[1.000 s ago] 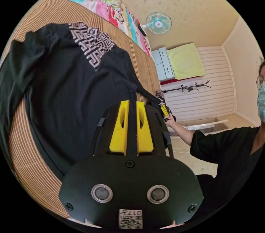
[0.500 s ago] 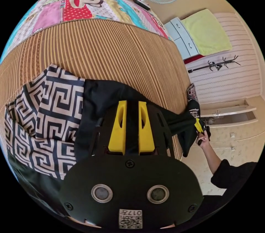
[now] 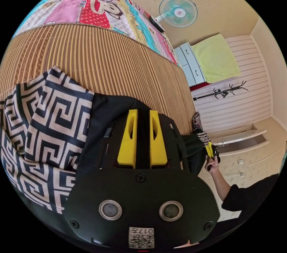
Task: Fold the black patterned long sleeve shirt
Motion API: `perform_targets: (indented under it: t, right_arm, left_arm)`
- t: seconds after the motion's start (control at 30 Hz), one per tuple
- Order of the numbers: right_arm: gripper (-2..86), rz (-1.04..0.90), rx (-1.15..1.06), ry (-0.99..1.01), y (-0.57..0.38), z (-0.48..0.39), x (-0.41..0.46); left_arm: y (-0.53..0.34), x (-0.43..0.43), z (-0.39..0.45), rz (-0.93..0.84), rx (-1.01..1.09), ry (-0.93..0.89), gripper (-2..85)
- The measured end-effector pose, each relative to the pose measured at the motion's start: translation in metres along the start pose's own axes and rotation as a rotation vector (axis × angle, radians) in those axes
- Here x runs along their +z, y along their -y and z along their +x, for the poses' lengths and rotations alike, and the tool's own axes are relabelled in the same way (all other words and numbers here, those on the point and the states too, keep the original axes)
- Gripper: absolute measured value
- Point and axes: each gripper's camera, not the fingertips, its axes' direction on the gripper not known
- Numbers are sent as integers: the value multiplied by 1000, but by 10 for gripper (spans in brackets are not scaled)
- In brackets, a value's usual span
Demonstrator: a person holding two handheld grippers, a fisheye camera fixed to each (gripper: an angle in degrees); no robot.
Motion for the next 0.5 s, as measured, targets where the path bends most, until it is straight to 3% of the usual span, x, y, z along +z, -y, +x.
perform_targets:
  t: [0.33, 0.5]
  right_arm:
    - [89, 74, 71, 51, -1, 12, 5]
    - [60, 23, 74, -89, 12, -10, 32]
  left_arm:
    - [-31, -33, 29, 36, 84, -71, 92]
    - [-109, -42, 64, -28, 133, -90, 93]
